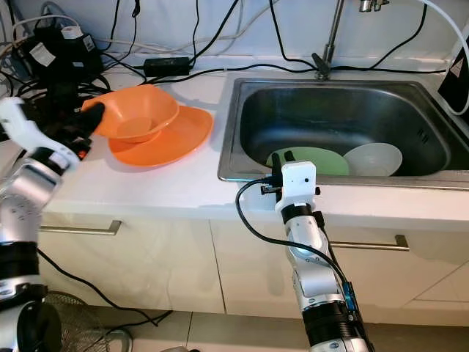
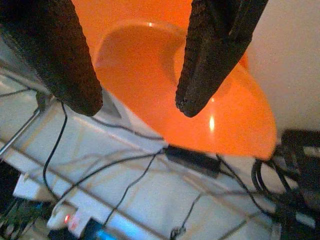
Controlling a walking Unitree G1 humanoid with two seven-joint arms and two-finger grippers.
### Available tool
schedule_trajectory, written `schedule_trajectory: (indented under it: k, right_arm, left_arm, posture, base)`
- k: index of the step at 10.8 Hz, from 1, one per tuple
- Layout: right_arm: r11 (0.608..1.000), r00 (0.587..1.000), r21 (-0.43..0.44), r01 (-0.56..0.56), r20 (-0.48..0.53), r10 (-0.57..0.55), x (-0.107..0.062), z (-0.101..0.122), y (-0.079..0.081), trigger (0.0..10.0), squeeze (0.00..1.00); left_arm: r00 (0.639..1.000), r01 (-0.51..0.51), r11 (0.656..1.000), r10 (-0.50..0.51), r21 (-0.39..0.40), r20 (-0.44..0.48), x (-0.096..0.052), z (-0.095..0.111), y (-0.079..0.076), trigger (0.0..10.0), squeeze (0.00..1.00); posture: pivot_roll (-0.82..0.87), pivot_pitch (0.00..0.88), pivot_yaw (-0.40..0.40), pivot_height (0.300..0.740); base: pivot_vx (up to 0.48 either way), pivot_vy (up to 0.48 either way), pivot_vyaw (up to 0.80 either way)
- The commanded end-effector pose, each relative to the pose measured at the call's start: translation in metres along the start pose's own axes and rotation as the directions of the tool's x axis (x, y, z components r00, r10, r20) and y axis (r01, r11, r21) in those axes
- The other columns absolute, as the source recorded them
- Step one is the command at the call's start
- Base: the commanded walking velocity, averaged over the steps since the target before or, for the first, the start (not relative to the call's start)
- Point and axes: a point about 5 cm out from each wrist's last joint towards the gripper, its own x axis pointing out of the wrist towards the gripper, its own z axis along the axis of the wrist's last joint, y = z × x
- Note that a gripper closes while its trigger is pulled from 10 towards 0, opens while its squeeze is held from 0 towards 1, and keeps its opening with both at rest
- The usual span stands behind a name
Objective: Kitchen organization
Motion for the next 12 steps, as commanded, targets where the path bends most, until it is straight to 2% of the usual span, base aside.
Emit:
schedule_trajectory:
  k: [1,3,6,9,12]
  right_arm:
    - [1.0,1.0,-0.005,0.007,-0.009,-0.007,0.001,-0.002,-0.001,10.0,0.0]
    - [1.0,1.0,-0.007,0.015,-0.007,-0.015,0.001,-0.001,-0.004,10.0,0.0]
    - [1.0,1.0,-0.005,0.01,-0.01,-0.01,0.001,-0.002,-0.002,10.0,0.0]
    - [1.0,1.0,-0.008,0.006,-0.011,-0.006,0.001,-0.002,-0.003,10.0,0.0]
    - [1.0,1.0,-0.012,0.007,-0.008,-0.007,0.002,-0.001,-0.004,10.0,0.0]
  left_arm:
    - [1.0,-0.01,1.0,0.01,0.019,-0.025,0.004,0.001,-0.003,10.0,0.0]
    - [1.0,-0.011,1.0,0.012,0.028,-0.024,0.003,0.005,-0.005,10.0,0.0]
    - [0.998,-0.065,0.997,0.064,0.043,0.024,-0.01,0.018,0.009,10.0,0.0]
    - [0.991,-0.13,0.991,0.13,0.029,-0.002,-0.015,0.008,0.022,10.0,0.0]
    - [0.991,-0.105,0.994,0.104,-0.011,-0.083,-0.002,-0.017,0.013,10.0,0.0]
  posture:
    - [0.04,0.0,0.071,0.74]
    - [0.04,0.0,0.072,0.74]
    - [0.05,0.0,0.065,0.74]
    - [0.04,0.0,0.059,0.74]
    - [0.03,0.0,0.06,0.74]
  base:
    - [0.0,0.0,0.0]
    - [0.0,0.0,0.0]
    - [0.0,0.0,0.0]
    - [0.0,0.0,0.0]
    - [0.0,0.0,0.0]
